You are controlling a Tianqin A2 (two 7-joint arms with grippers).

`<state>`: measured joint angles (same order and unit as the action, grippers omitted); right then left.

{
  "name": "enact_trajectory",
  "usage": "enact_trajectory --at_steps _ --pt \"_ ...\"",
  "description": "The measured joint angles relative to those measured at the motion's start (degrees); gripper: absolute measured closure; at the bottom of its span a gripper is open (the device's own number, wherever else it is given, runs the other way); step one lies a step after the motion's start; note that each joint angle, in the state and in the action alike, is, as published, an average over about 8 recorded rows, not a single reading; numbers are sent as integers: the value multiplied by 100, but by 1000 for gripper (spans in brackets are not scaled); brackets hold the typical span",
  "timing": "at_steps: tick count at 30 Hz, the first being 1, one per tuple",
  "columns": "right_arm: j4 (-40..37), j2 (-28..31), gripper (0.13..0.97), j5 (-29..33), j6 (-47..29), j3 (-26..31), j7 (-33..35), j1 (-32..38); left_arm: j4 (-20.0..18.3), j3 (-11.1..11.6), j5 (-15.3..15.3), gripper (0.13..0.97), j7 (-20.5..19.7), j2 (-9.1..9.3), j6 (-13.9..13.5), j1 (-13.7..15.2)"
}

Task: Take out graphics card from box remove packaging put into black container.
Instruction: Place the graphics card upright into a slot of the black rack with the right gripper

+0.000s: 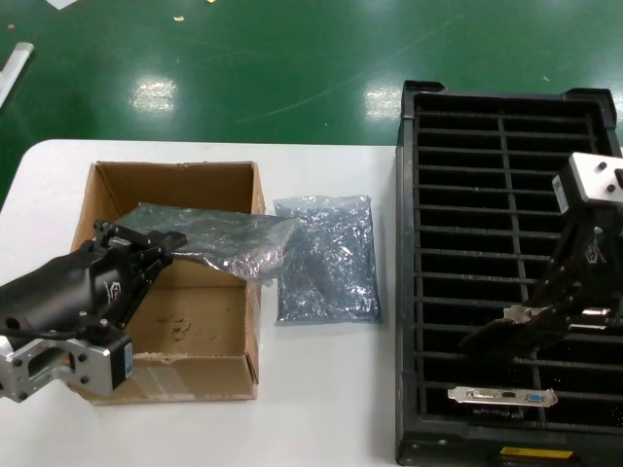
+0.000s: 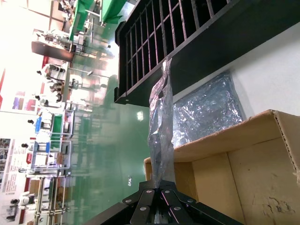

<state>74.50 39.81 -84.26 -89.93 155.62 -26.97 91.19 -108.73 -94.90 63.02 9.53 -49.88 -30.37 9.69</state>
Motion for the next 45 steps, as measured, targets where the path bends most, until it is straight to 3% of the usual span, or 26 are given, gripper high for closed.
enact_trajectory --at_steps 24,45 --pt "732 298 911 -375 -2 201 -73 216 0 0 0 959 0 0 0 0" --pt "293 -51 911 -165 -2 210 84 70 0 0 0 959 0 0 0 0"
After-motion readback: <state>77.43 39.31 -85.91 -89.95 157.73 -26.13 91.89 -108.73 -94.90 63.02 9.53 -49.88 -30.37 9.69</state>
